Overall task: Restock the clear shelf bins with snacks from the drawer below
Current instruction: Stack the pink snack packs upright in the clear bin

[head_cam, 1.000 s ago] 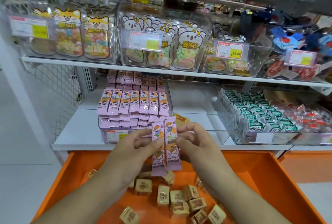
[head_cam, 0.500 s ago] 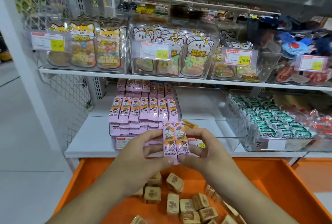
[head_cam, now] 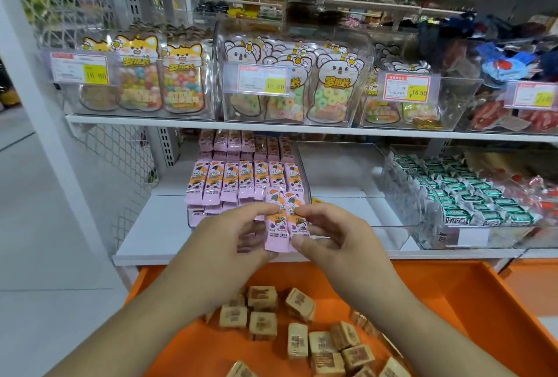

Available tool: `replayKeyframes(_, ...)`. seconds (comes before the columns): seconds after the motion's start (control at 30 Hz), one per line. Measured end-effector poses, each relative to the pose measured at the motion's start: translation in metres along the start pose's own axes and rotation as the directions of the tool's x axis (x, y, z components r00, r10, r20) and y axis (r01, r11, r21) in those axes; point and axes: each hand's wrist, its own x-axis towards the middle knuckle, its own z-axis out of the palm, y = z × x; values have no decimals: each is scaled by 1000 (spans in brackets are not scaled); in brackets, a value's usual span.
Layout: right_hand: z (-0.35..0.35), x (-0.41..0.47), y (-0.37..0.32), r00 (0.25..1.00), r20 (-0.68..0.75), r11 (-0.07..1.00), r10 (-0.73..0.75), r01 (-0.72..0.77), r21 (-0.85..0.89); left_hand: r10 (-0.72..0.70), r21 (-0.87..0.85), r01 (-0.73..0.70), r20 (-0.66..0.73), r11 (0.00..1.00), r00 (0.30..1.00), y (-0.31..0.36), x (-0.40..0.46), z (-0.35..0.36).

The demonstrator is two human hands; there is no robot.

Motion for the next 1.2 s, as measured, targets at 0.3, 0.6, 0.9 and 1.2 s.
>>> replayKeyframes(0.3,0,28,-6,996,63,998,-69,69,1,174,257,-160,-34,953,984,-7,25,-12)
replayKeyframes(0.6,5,102,-3,979,26,951,-202,203,-235,189,501,-126,-77,856,979,-35,100,-17)
replayKeyframes(0.9,4,187,11,965,69,903,-253,261,-342,117,760,-29,-62,649,991,-51,180,-18)
replayKeyframes(1.2,4,221,16,966,123,894,-226,256,-367,184,680,-125,-15,723,983,-71,215,-26)
